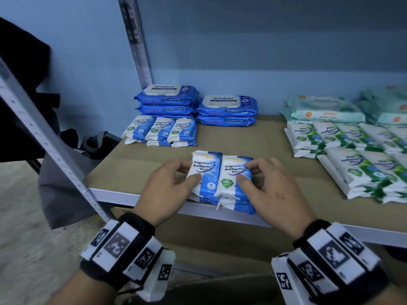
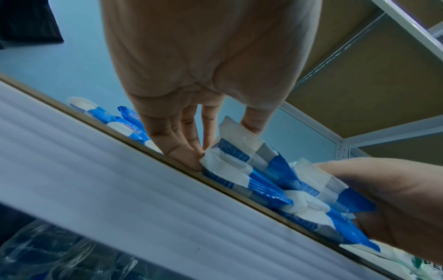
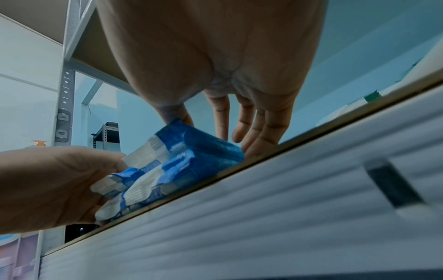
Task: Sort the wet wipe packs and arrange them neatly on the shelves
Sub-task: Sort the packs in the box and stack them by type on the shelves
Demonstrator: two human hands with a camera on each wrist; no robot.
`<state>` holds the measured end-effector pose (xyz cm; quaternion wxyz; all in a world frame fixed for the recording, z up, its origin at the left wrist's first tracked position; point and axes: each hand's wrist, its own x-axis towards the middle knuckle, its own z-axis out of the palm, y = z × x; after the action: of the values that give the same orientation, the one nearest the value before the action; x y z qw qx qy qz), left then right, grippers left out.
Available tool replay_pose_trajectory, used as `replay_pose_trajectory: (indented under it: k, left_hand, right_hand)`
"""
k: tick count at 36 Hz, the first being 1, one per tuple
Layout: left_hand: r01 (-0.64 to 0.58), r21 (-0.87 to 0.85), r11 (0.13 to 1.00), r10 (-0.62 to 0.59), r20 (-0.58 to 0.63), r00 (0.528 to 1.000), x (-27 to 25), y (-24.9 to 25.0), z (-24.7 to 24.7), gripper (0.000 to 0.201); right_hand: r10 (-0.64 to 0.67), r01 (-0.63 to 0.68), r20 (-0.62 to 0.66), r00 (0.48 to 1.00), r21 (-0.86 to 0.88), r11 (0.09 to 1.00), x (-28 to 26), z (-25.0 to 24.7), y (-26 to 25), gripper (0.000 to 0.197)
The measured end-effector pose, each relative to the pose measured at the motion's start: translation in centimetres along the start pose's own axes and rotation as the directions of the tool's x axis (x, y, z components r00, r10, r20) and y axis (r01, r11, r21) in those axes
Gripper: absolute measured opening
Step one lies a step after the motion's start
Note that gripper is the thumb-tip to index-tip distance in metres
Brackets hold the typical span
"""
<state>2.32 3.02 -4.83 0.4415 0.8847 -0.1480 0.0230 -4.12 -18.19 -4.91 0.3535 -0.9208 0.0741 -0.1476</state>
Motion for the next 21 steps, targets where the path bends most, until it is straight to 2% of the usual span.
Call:
replay_pose_trajectory:
  k: [3,6,8,10,12,14,16,18,21]
  left_hand:
    - [-0.011,0.013,1.0,0.011,0.009,1.0,0.0,0.1,0.0,0.017]
    - [-0.027,0.049,0.998,0.027,-0.003,1.0,0.0,0.2,0.1,0.024]
    - [-0.05,0.091,0.995,0.053,-0.031,0.998,0.0,0.2,0.1,0.031]
    - [-0.121,0.135,0.983,0.131,-0.072,0.989,0.0,0.4,-0.1,0.035]
    - [-0.24,0.19,0.952,0.257,-0.072,0.964,-0.2,0.7,-0.3,0.029]
    - [-0.299,0.225,0.927,0.308,-0.002,0.952,-0.5,1.1,-0.6,0.027]
    - [-0.319,0.269,0.909,0.302,0.103,0.948,-0.9,1.3,-0.8,0.04]
    - [-0.344,0.345,0.874,0.301,0.172,0.938,-1.4,1.5,-0.8,0.051]
    - [-0.367,0.418,0.831,0.292,0.233,0.928,-2.0,1.7,-0.9,0.054]
  right_hand:
    - [-0.042,0.042,-0.011,0.999,-0.002,0.999,-0.3,-0.1,-0.1,0.039]
    - [-0.151,0.151,0.002,0.988,-0.034,0.988,-0.6,-0.4,-0.3,0.046]
    - [-0.22,0.223,0.039,0.975,-0.102,0.969,-0.8,-0.6,-0.6,0.044]
    - [-0.259,0.267,0.072,0.963,-0.15,0.952,-1.0,-0.8,-0.9,0.042]
    - [-0.271,0.286,0.105,0.957,-0.175,0.942,-1.2,-0.8,-0.9,0.046]
    - [-0.272,0.298,0.144,0.951,-0.202,0.933,-1.3,-1.0,-1.0,0.06]
    - [-0.272,0.313,0.192,0.943,-0.231,0.922,-1.4,-1.4,-1.2,0.073]
    - [-0.265,0.324,0.238,0.935,-0.263,0.909,-1.6,-1.5,-1.5,0.07]
    - [-0.26,0.327,0.237,0.936,-0.313,0.892,-2.0,-1.1,-1.7,0.061]
